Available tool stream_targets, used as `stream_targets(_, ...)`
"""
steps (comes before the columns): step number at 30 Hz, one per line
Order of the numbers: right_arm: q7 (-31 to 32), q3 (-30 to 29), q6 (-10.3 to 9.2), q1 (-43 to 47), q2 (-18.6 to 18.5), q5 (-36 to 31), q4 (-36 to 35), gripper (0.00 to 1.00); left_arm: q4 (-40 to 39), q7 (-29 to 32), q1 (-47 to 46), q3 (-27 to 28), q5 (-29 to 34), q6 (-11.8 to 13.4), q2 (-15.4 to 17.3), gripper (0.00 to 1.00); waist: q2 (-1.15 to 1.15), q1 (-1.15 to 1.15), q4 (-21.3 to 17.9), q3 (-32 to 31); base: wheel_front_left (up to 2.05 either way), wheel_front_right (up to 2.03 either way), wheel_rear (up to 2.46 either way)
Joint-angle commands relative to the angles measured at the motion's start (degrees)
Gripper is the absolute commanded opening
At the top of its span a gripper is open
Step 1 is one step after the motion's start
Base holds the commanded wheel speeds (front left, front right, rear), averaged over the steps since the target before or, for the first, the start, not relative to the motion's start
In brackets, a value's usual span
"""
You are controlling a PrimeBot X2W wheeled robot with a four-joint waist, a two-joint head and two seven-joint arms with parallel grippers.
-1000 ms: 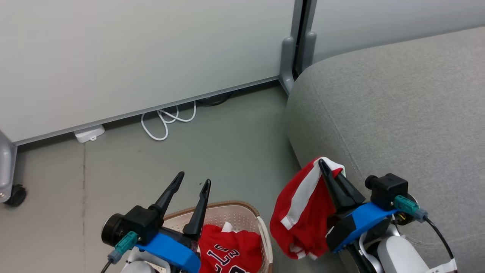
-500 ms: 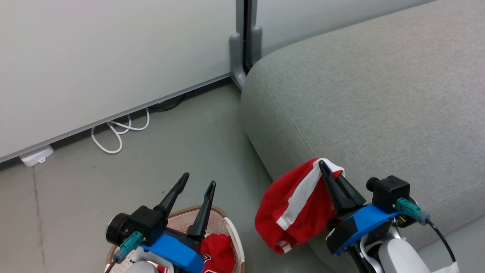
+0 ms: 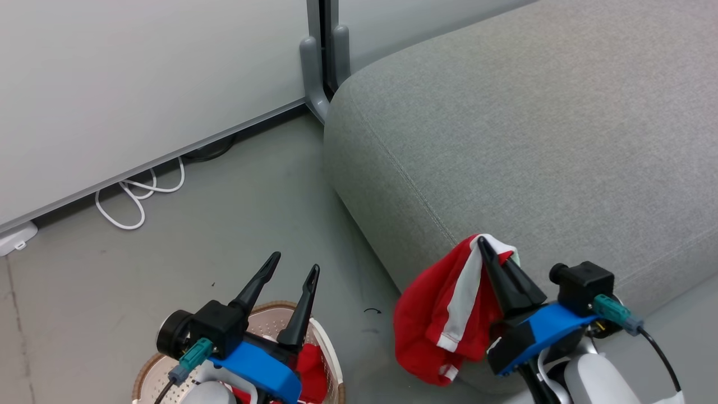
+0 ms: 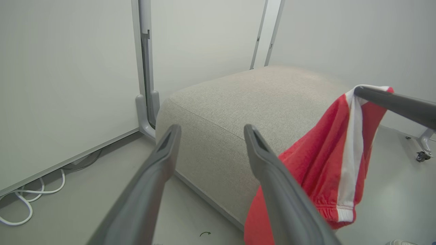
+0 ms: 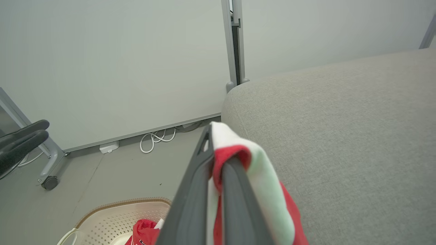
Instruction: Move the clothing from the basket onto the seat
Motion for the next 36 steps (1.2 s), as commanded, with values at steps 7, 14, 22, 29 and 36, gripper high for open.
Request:
stream_targets(7,-1.8,-4.5,0.03,-2.3,-0.1,0.1,0.9,0.00,0.4,-0.3,-2.6,-1.1,0.6,-0.5,0.2,1.00,0.00,0.00,1.8,1.6,0.00,0.00,0.00)
stream_targets(14,-1.0,-8.9,0.03,-10.8,-0.1,-2.7,1.6,0.00,-0.3,-0.3,-4.3,-1.5,0.6,-0.5,1.0,1.00,0.00,0.00,3.1,4.8,0.00,0.00,0.00)
stream_targets(22,0.3,-19.6,0.03,-25.5,-1.5,-7.2,2.4,0.00,-1.8,-0.3,-7.6,-2.9,1.4,-0.5,2.7,1.00,0.00,0.00,5.7,11.3,0.00,0.00,0.00)
stream_targets(29,3.7,-29.1,0.03,-38.1,-7.0,-4.8,1.7,0.00,-4.5,-0.3,-11.0,-3.0,2.7,-0.4,4.3,1.00,0.00,0.00,8.7,18.3,0.00,0.00,0.00)
stream_targets(36,7.6,-36.3,0.03,-47.0,-14.3,-4.0,3.0,0.00,-7.6,-0.1,-13.6,-2.4,3.7,0.0,5.8,1.00,0.00,0.00,11.1,25.6,0.00,0.00,0.00)
